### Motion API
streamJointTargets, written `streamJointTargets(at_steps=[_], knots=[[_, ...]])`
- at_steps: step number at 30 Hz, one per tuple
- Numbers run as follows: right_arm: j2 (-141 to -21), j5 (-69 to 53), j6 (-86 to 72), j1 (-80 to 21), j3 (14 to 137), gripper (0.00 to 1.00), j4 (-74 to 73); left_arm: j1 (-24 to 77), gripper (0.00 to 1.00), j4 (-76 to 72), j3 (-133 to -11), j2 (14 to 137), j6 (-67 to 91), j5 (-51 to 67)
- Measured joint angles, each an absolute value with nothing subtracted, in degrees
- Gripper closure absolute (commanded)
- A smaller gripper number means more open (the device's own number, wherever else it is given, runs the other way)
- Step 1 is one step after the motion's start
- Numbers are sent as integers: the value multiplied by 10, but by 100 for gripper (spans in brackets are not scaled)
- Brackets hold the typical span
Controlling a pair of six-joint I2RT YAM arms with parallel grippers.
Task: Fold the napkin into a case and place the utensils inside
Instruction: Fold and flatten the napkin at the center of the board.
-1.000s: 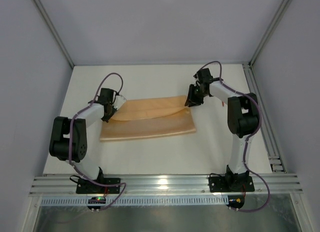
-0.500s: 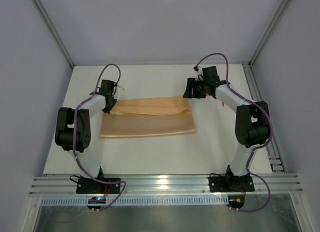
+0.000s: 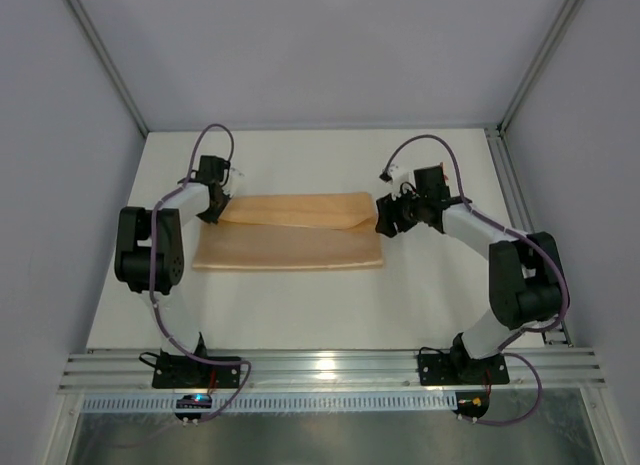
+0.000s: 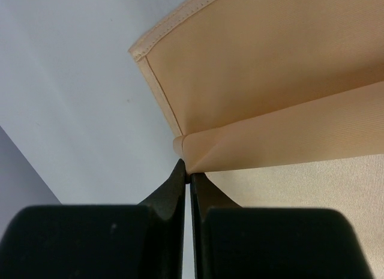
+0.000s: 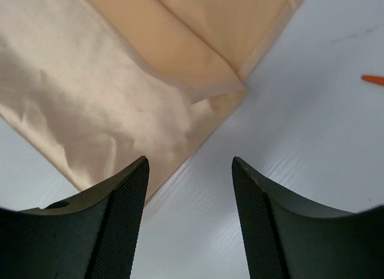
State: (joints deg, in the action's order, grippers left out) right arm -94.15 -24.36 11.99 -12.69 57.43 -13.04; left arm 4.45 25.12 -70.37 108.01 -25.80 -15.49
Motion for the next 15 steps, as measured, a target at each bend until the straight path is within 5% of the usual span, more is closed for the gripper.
streamJointTargets(at_steps=[7,15], knots=[[-861,-309,324,-138,499,30,-63,45,98,252,-704,1090,-258,-155],[-992,-361,468,-138,615,32,-89,45,98,252,-704,1090,-258,-155]])
